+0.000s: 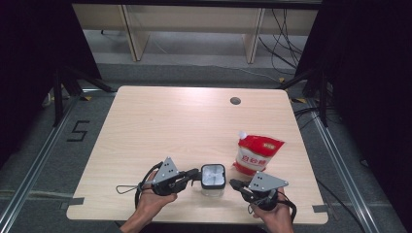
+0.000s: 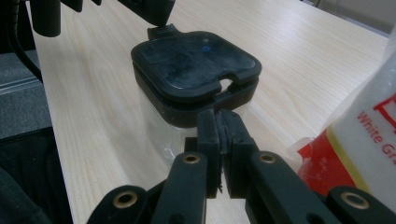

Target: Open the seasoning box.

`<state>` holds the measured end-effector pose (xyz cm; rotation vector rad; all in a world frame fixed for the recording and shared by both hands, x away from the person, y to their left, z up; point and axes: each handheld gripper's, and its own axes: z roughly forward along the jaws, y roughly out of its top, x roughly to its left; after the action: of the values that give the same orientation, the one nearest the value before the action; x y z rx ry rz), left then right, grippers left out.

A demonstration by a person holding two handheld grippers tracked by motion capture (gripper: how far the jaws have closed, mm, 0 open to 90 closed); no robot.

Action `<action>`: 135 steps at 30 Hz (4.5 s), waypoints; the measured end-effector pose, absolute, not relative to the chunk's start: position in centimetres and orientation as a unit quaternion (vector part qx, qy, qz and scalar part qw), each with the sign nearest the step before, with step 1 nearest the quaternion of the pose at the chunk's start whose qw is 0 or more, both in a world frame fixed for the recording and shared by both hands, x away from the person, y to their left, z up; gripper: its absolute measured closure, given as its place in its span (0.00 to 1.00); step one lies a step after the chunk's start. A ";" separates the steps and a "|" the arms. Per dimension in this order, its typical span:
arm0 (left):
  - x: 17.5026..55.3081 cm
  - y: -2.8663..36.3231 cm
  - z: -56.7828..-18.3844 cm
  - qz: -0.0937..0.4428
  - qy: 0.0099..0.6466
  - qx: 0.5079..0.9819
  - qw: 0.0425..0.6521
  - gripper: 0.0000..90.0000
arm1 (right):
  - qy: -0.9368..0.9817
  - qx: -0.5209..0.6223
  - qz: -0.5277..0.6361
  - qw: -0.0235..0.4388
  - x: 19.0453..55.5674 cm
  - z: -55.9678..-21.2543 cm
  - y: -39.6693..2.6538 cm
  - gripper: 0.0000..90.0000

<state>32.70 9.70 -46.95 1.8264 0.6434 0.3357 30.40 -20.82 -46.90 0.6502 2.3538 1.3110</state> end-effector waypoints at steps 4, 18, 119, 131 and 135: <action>32.5 9.6 -47.0 0.137 0.286 0.767 0.558 0.99 | 0.838 0.220 0.466 0.183 30.7 -46.9 -20.3 0.98; 32.6 9.7 -47.1 0.135 0.287 0.767 0.558 0.99 | 0.849 0.206 0.452 0.181 30.9 -46.4 -19.7 0.98; 33.5 10.0 -50.5 0.147 0.217 0.833 0.488 0.82 | 0.836 0.139 0.496 0.186 32.4 -41.8 -10.8 0.96; 33.7 10.2 -50.6 0.126 0.228 0.828 0.497 0.81 | 0.834 0.146 0.500 0.180 32.3 -42.0 -10.9 0.94; 33.7 10.5 -50.6 0.122 0.233 0.827 0.497 0.77 | 0.832 0.152 0.502 0.181 32.4 -41.9 -11.6 0.92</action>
<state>33.69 10.47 -50.57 2.0013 0.5646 0.2955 32.42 -11.59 -41.88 0.4300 2.3501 1.4167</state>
